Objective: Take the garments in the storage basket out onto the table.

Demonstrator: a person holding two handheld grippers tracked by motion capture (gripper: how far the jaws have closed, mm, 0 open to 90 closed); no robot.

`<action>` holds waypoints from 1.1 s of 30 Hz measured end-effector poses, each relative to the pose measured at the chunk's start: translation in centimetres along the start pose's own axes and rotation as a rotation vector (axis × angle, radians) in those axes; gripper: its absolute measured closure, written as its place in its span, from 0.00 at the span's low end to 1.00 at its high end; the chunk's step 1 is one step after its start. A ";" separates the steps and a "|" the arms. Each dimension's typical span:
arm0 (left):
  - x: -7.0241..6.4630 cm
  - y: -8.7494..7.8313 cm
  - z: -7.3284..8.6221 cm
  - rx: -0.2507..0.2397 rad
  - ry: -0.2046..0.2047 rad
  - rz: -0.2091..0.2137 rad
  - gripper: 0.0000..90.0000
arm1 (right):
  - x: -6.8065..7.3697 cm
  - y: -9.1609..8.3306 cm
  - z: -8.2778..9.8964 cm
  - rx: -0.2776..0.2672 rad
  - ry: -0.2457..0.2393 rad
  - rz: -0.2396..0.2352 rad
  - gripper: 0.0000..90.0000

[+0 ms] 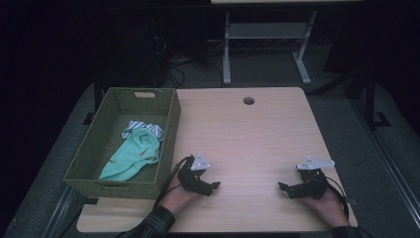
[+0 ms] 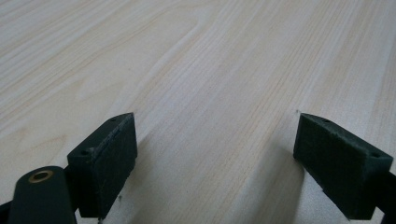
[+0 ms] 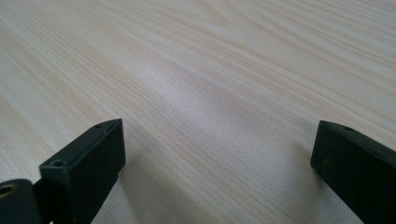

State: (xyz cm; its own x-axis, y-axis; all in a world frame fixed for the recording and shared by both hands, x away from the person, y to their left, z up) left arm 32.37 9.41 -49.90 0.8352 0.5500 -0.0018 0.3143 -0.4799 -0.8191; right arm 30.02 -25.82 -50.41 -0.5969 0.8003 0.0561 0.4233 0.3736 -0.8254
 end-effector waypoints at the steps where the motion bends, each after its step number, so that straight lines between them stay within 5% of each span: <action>1: 0.0 0.0 0.0 -0.001 0.001 0.001 0.14 | 0.0 0.0 0.0 0.000 0.000 0.001 0.03; 23: 0.6 -0.1 -0.9 0.074 -0.018 0.007 0.15 | 0.1 0.0 0.0 0.009 -0.009 0.017 0.03; 33: 0.9 -0.5 -1.3 0.070 -0.024 0.009 0.15 | 0.1 0.0 0.0 0.010 -0.005 0.017 0.03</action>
State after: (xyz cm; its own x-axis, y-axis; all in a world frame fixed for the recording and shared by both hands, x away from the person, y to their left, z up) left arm 33.54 9.32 -48.73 0.8266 0.5624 -0.0222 0.2737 -0.4361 -0.8573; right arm 29.94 -25.74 -50.43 -0.5932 0.8041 0.0395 0.4263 0.3554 -0.8318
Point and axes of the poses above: each handheld gripper's, and its own axes: y roughly forward along the jaws, z roughly out of its underside, x roughly to its left, the point moved 3 cm from there along y, roughly forward along the jaws, and after that the axes turned 11 degrees about x, right-handed, at the moved point
